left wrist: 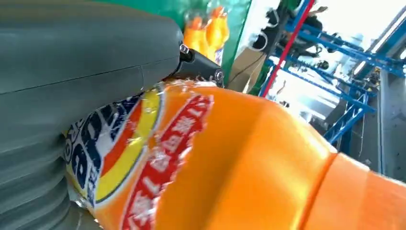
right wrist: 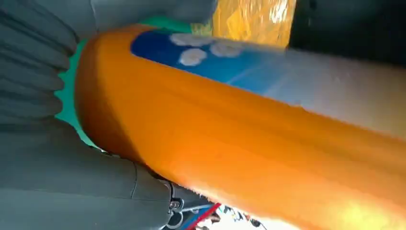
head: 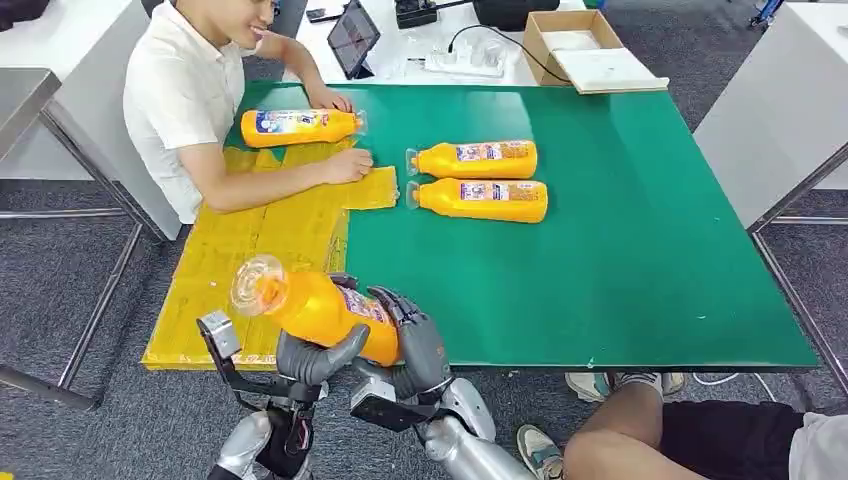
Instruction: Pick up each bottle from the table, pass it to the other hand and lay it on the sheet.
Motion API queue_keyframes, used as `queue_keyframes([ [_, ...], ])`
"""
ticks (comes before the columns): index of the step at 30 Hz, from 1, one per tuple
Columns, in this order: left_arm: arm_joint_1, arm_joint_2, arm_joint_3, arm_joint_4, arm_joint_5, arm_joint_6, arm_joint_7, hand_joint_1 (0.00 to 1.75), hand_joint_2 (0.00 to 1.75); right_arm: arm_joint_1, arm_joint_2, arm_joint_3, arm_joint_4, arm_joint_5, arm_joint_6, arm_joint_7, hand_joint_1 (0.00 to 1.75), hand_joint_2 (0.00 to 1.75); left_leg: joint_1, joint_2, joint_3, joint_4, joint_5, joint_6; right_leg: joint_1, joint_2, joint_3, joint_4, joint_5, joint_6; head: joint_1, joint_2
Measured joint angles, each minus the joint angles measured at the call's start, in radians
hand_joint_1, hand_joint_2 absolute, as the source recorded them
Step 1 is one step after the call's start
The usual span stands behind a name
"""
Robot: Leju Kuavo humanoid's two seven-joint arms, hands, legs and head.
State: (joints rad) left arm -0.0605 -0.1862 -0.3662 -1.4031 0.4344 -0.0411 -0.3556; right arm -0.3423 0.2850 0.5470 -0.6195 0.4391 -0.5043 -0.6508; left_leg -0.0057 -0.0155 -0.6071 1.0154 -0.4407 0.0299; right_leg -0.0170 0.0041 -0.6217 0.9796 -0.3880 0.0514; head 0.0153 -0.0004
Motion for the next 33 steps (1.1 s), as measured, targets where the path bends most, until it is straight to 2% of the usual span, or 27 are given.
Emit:
queue_keyframes([
  [7,-0.040,0.019,0.006,0.018,-0.087,0.041,-0.039,1.75,1.75,0.040,-0.033,0.090,-0.106,-0.066,0.004,-0.016,0.00,0.00,0.000,0.001,0.000,0.000,0.000,0.000,0.000,0.000,0.000,0.000,0.000,0.000,0.000,0.000],
  [14,-0.046,0.039,0.017,0.020,-0.144,0.082,-0.053,1.75,1.75,0.044,-0.082,0.141,-0.155,-0.020,-0.031,-0.015,0.00,0.00,0.000,0.000,-0.001,0.000,0.000,0.000,0.000,0.000,0.000,0.000,0.000,0.000,0.001,0.000],
  [18,-0.060,0.063,0.051,0.024,-0.326,0.218,-0.055,1.75,1.75,0.054,-0.100,0.142,-0.157,0.035,-0.068,-0.016,0.00,0.00,0.000,0.000,-0.001,0.000,0.000,0.000,0.000,0.000,0.000,0.000,0.000,0.000,0.000,0.000],
  [22,-0.091,0.090,0.099,0.039,-0.737,0.455,-0.077,1.75,1.75,0.076,-0.115,0.130,-0.185,0.107,-0.074,-0.013,0.00,0.00,0.001,-0.001,-0.001,0.000,0.000,0.000,0.000,0.000,0.000,0.000,0.000,0.000,0.001,0.000],
  [24,-0.108,0.102,0.121,0.049,-0.899,0.524,-0.057,1.75,1.75,0.091,-0.121,0.113,-0.211,0.141,-0.082,-0.007,0.00,0.00,0.001,0.000,-0.001,0.000,0.000,0.000,0.000,0.000,0.000,0.000,0.000,0.000,0.000,0.000],
  [27,-0.141,0.116,0.152,0.080,-1.069,0.584,-0.012,1.75,1.75,0.121,-0.129,0.079,-0.258,0.168,-0.084,-0.001,0.00,0.00,0.000,0.000,-0.001,0.000,0.000,0.000,0.000,0.000,0.000,0.000,0.000,0.000,0.000,0.000],
  [33,-0.204,0.129,0.168,0.157,-1.194,0.588,0.061,1.75,1.75,0.156,-0.132,0.042,-0.321,0.185,-0.082,0.005,0.00,0.00,0.000,-0.001,-0.001,0.000,0.000,0.000,0.000,0.000,0.000,0.000,0.000,0.000,0.001,0.000],
])
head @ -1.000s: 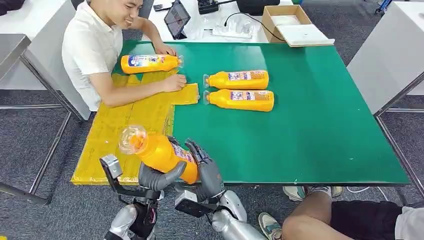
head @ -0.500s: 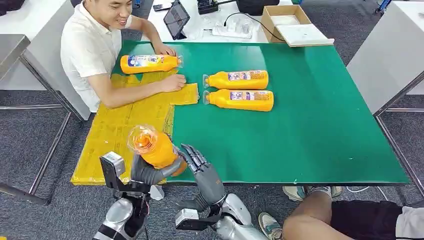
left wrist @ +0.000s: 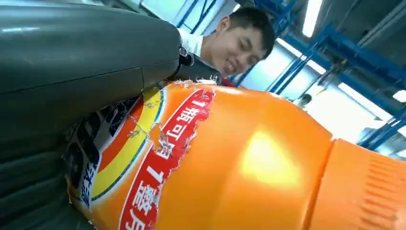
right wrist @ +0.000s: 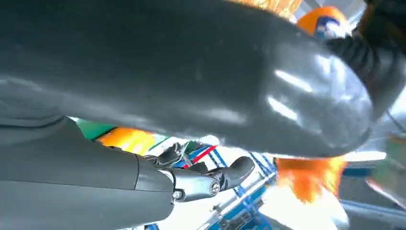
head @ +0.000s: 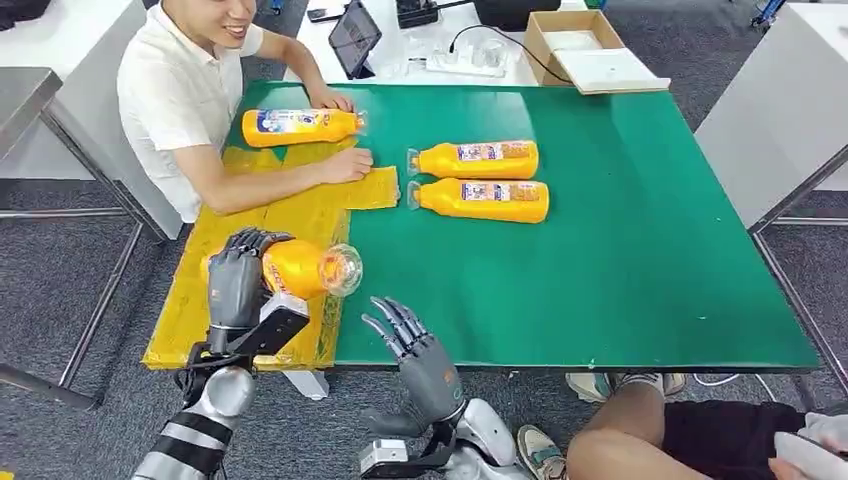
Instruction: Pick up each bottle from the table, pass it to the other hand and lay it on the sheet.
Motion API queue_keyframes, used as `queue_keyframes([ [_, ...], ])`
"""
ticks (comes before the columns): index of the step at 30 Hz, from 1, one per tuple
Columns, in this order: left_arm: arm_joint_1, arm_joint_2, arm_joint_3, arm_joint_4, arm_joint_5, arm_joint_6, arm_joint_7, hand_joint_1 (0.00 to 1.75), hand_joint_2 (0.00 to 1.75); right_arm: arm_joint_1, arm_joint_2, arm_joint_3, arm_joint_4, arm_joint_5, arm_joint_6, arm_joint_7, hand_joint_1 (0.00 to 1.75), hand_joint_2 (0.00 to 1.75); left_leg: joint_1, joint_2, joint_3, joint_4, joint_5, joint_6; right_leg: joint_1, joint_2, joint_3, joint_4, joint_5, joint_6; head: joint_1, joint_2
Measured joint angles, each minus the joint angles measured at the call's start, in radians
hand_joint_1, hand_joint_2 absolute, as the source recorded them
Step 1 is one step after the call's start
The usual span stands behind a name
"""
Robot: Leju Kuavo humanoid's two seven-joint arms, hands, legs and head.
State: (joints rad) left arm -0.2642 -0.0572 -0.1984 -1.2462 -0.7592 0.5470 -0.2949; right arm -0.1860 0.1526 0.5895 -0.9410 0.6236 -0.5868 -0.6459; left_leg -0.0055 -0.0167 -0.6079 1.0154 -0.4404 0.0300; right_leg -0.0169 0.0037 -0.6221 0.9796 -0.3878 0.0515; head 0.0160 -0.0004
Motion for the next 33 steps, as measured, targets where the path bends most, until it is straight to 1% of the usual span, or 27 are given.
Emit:
queue_keyframes([
  [2,-0.040,0.005,0.000,0.052,-0.057,-0.022,0.047,1.75,1.75,0.009,0.000,-0.007,-0.017,0.005,0.006,0.000,0.00,0.00,0.000,0.000,0.000,0.000,0.000,0.000,0.000,0.000,0.000,0.000,0.000,0.000,-0.001,0.000],
  [5,-0.159,0.008,-0.007,0.210,-0.182,-0.103,0.137,1.75,1.75,0.019,0.000,-0.013,-0.041,0.005,0.026,0.003,0.00,0.00,0.000,0.000,0.000,0.000,0.000,0.000,0.000,0.000,0.000,0.000,0.000,0.000,0.000,0.000],
  [8,-0.256,0.010,-0.024,0.364,-0.249,-0.170,0.177,1.75,1.75,0.023,0.000,-0.020,-0.056,-0.002,0.042,0.003,0.00,0.00,0.000,0.002,0.001,0.000,0.001,0.000,0.000,0.000,0.000,0.001,0.001,0.000,0.000,0.000],
  [10,-0.297,0.010,-0.035,0.440,-0.262,-0.185,0.185,1.75,1.75,0.025,0.001,-0.025,-0.062,-0.005,0.045,0.003,0.00,0.00,0.000,0.002,0.001,0.000,0.001,0.000,0.000,0.001,0.000,0.001,0.001,0.000,-0.001,0.000],
  [16,-0.361,0.010,-0.050,0.566,-0.267,-0.196,0.192,1.75,1.75,0.029,0.000,-0.029,-0.074,-0.009,0.049,0.002,0.00,0.00,0.000,0.002,0.000,0.000,0.000,0.000,0.000,0.001,-0.001,0.001,0.000,0.000,0.000,0.000],
  [23,-0.414,0.002,-0.064,0.682,-0.288,-0.261,0.239,1.75,1.75,0.038,0.003,-0.037,-0.076,-0.033,0.051,-0.007,0.00,0.00,0.000,0.002,-0.001,0.000,0.000,0.000,0.000,0.001,-0.001,0.000,0.001,0.000,0.000,0.000],
  [24,-0.420,0.000,-0.064,0.695,-0.286,-0.267,0.241,1.57,1.75,0.040,0.004,-0.038,-0.076,-0.037,0.051,-0.008,0.00,0.00,0.000,0.002,-0.001,0.000,0.000,0.000,0.000,0.001,-0.001,0.001,0.001,0.000,0.000,0.000],
  [26,-0.431,-0.003,-0.064,0.720,-0.276,-0.280,0.249,1.61,1.75,0.042,0.005,-0.042,-0.076,-0.042,0.050,-0.010,0.00,0.00,0.000,0.002,-0.001,0.000,0.000,0.000,0.000,0.001,-0.001,0.001,0.001,0.000,0.000,0.000],
  [27,-0.439,-0.006,-0.064,0.732,-0.276,-0.291,0.250,1.27,1.75,0.041,0.005,-0.043,-0.075,-0.046,0.048,-0.010,0.00,0.00,0.000,0.002,-0.001,0.000,0.000,0.000,0.000,0.001,-0.001,0.001,0.001,0.000,0.000,0.000],
  [28,-0.448,-0.008,-0.064,0.742,-0.273,-0.308,0.251,0.87,1.75,0.041,0.006,-0.046,-0.073,-0.050,0.047,-0.011,0.00,0.00,0.000,0.001,-0.001,0.000,0.000,0.000,0.000,0.001,-0.001,0.001,0.001,0.000,0.000,0.000],
  [29,-0.456,-0.009,-0.064,0.753,-0.269,-0.328,0.252,0.59,1.75,0.041,0.006,-0.050,-0.071,-0.056,0.047,-0.011,0.00,0.00,0.000,0.001,-0.001,0.000,0.000,0.000,0.000,0.001,-0.001,0.001,0.001,0.000,0.000,0.000],
  [30,-0.464,-0.010,-0.064,0.761,-0.267,-0.341,0.252,0.03,1.75,0.041,0.006,-0.052,-0.069,-0.059,0.046,-0.012,0.00,0.00,0.000,0.001,-0.001,0.000,0.000,0.000,0.000,0.001,-0.001,0.001,0.001,0.000,0.000,0.000],
  [31,-0.472,-0.011,-0.064,0.769,-0.267,-0.351,0.255,0.00,1.75,0.041,0.006,-0.054,-0.066,-0.061,0.044,-0.014,0.00,0.00,0.000,0.001,-0.001,0.000,0.000,0.000,0.000,0.001,-0.001,0.001,0.001,0.000,0.000,0.000],
  [33,-0.481,-0.013,-0.064,0.782,-0.262,-0.372,0.257,0.00,1.75,0.040,0.006,-0.060,-0.057,-0.067,0.039,-0.016,0.00,0.00,0.000,0.001,0.000,0.000,0.000,0.000,0.000,0.001,0.000,0.001,0.001,0.000,0.000,0.000],
])
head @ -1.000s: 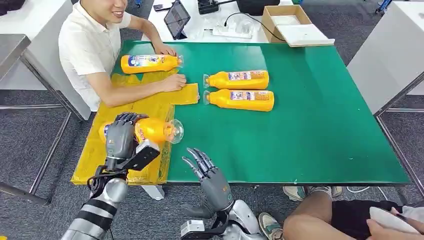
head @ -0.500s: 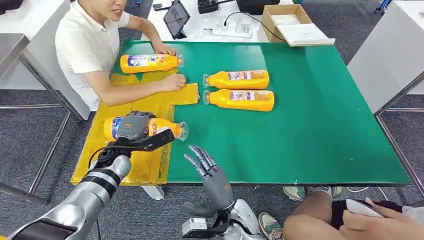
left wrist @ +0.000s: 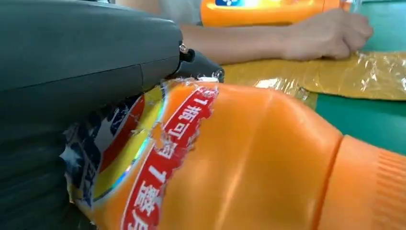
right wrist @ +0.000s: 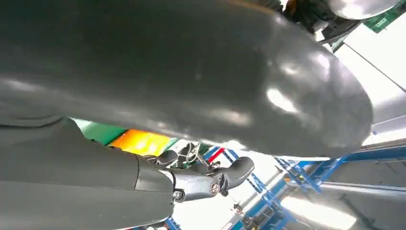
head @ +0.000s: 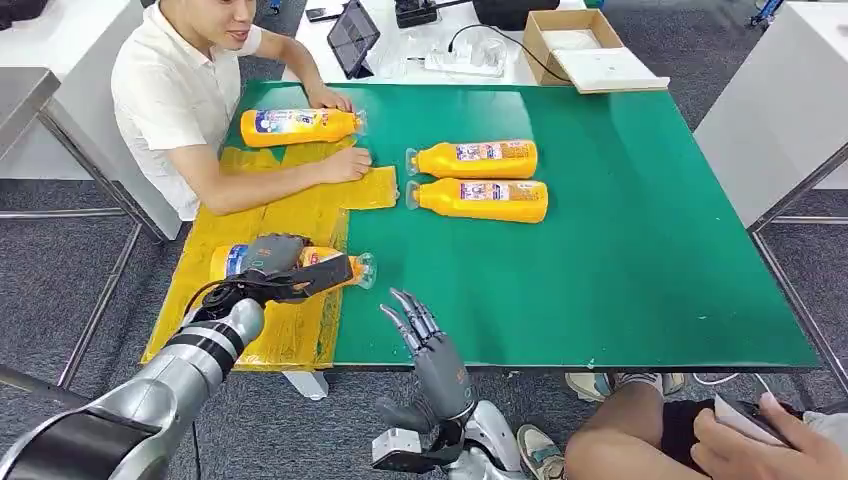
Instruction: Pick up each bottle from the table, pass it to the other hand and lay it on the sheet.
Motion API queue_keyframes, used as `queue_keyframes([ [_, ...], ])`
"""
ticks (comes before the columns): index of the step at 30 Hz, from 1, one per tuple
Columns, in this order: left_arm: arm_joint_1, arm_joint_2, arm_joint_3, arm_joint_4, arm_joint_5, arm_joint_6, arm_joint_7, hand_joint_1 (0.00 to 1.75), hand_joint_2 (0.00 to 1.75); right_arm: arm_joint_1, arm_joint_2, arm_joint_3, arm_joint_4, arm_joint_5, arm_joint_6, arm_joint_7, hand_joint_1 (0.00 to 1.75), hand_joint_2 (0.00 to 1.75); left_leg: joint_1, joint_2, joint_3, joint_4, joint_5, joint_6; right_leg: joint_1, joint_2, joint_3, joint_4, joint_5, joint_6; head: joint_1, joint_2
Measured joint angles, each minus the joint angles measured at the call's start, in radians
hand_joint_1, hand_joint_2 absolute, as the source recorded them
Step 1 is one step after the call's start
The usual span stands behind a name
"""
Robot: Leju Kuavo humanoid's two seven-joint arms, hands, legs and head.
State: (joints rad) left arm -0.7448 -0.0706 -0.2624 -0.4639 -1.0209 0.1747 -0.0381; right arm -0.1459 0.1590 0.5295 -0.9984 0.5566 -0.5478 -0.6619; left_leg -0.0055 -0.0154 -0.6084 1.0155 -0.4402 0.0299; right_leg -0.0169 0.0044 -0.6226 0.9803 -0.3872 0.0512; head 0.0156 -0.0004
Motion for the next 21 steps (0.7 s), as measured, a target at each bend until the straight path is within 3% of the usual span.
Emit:
queue_keyframes([
  [10,-0.002,-0.013,0.065,0.025,0.230,-0.187,-0.191,0.00,1.75,-0.004,0.001,-0.016,0.043,-0.022,-0.030,-0.004,0.00,0.00,0.000,-0.001,0.000,0.000,0.000,0.000,0.000,0.000,0.000,0.000,0.000,0.000,0.000,0.000],
  [21,0.001,-0.015,0.110,0.025,0.354,-0.305,-0.317,0.00,1.75,-0.024,-0.005,0.003,0.074,-0.090,-0.062,-0.004,0.00,0.00,0.000,0.000,0.001,0.000,0.000,0.000,0.000,0.000,0.001,0.000,0.000,0.000,0.000,0.000],
])
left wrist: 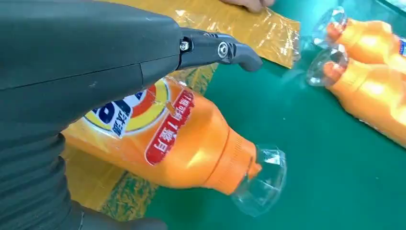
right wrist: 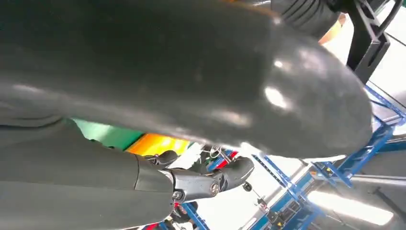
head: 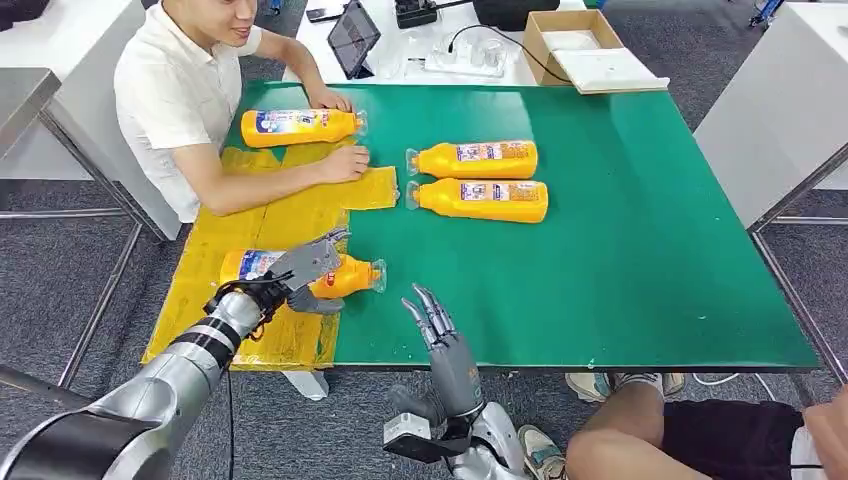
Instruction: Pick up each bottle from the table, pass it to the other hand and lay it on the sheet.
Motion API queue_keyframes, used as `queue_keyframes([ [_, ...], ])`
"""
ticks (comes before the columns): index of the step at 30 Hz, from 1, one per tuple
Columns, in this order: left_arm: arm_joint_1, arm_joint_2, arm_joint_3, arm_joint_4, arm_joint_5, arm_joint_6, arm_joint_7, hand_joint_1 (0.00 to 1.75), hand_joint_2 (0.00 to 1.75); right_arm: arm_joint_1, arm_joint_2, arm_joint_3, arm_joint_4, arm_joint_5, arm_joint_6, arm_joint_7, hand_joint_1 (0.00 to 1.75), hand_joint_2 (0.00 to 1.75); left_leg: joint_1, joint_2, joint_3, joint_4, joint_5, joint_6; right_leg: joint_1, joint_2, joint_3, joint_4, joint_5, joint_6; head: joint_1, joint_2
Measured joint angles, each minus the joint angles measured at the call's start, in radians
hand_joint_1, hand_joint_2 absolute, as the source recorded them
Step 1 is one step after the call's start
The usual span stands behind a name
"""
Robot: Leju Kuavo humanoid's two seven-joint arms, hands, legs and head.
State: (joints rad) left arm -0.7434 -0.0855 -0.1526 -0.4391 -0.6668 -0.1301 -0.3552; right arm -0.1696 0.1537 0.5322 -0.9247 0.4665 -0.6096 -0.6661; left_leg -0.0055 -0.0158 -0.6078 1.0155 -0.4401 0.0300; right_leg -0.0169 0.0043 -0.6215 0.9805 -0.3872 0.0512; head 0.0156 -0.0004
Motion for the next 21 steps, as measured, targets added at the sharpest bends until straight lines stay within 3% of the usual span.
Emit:
queue_keyframes([
  [6,0.002,0.000,0.009,0.000,0.018,-0.010,-0.016,0.00,1.75,-0.006,-0.002,0.009,0.010,-0.005,-0.001,0.000,0.00,0.00,0.000,0.000,0.000,0.000,0.000,0.000,0.000,0.000,0.000,0.000,0.000,0.000,0.000,0.000],
  [9,0.037,-0.003,0.017,-0.037,0.101,0.027,-0.120,0.00,1.75,-0.008,-0.006,0.023,0.015,-0.018,-0.001,0.000,0.00,0.00,0.000,0.000,0.000,0.000,0.000,0.000,0.000,0.000,0.000,0.000,0.000,0.000,0.000,0.000],
  [15,0.180,-0.044,0.037,-0.319,0.514,0.130,-0.167,0.00,1.75,-0.008,-0.013,0.050,0.022,-0.019,-0.006,0.000,0.00,0.00,0.000,0.000,-0.001,0.000,0.000,0.000,0.000,0.000,-0.001,-0.001,0.000,0.000,0.000,0.000],
  [16,0.205,-0.051,0.040,-0.366,0.590,0.122,-0.167,0.00,1.75,-0.007,-0.013,0.052,0.022,-0.023,-0.008,0.000,0.00,1.75,0.000,0.000,-0.001,0.000,0.000,0.000,0.000,0.000,-0.001,-0.001,0.000,0.000,0.000,0.000],
  [21,0.361,-0.075,0.043,-0.676,0.833,0.082,-0.193,0.00,1.75,0.017,-0.026,0.055,-0.003,-0.045,-0.015,0.000,0.00,1.75,0.000,0.000,-0.001,0.000,-0.001,0.000,0.000,0.000,-0.001,-0.001,-0.001,0.000,0.000,0.000],
])
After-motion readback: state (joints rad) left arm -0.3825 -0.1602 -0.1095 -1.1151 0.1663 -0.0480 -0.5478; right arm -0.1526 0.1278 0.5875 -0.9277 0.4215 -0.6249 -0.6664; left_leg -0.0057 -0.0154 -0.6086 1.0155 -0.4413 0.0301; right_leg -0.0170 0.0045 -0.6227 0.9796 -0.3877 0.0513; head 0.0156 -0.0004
